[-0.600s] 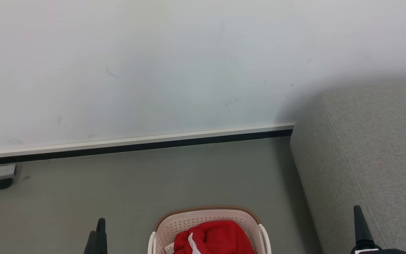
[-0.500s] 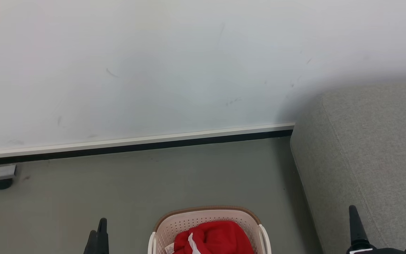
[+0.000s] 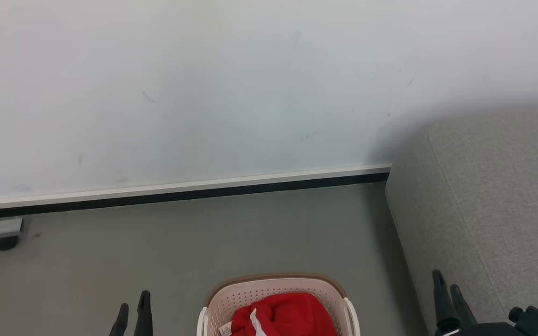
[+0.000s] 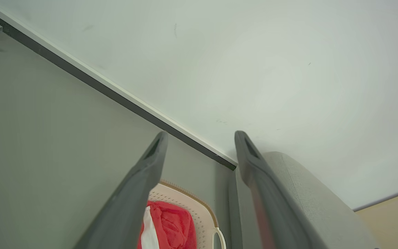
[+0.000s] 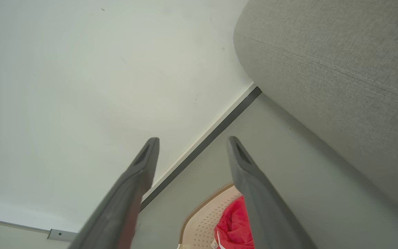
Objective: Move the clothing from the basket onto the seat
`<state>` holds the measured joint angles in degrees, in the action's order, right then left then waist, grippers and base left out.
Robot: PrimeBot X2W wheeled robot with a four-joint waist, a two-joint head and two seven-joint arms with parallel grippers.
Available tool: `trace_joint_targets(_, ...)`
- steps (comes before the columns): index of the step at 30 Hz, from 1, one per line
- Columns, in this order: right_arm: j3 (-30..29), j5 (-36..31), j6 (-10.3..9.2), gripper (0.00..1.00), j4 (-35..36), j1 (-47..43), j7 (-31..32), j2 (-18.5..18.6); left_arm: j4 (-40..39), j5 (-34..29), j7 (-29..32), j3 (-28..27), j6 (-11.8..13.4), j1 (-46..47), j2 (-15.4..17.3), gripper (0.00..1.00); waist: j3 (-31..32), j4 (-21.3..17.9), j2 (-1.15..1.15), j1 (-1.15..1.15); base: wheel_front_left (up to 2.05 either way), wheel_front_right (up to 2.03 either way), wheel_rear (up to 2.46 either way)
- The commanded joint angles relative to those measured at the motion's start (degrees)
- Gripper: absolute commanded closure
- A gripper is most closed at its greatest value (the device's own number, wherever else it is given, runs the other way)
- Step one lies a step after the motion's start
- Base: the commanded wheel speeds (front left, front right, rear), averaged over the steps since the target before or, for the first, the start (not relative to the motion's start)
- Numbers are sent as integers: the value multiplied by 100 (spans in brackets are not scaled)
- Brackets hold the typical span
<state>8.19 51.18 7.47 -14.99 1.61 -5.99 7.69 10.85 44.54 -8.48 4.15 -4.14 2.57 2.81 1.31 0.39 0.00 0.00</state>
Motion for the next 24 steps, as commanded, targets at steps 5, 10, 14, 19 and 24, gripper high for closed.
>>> trace_joint_targets(5,20,-685,3,0,84,-15,110,-39,-45,-607,-95,10,58,-3,8,0,12,-2,0,0,0,0,0)
trace_joint_targets(10,37,-1181,3,0,133,-58,180,-85,-30,-1048,-154,35,97,-30,8,0,33,-3,0,0,0,0,0)
trace_joint_targets(14,61,-1582,3,0,169,-74,211,-121,-35,-1391,-200,53,106,-49,19,0,56,0,0,0,0,0,0)
trace_joint_targets(19,140,-1978,3,0,176,-125,258,-159,-28,-1716,-253,30,96,-71,21,0,90,1,0,0,0,0,0)
trace_joint_targets(24,183,-2369,3,0,195,-172,289,-203,-32,-2013,-304,-2,92,-96,22,0,117,-6,0,0,0,0,0)
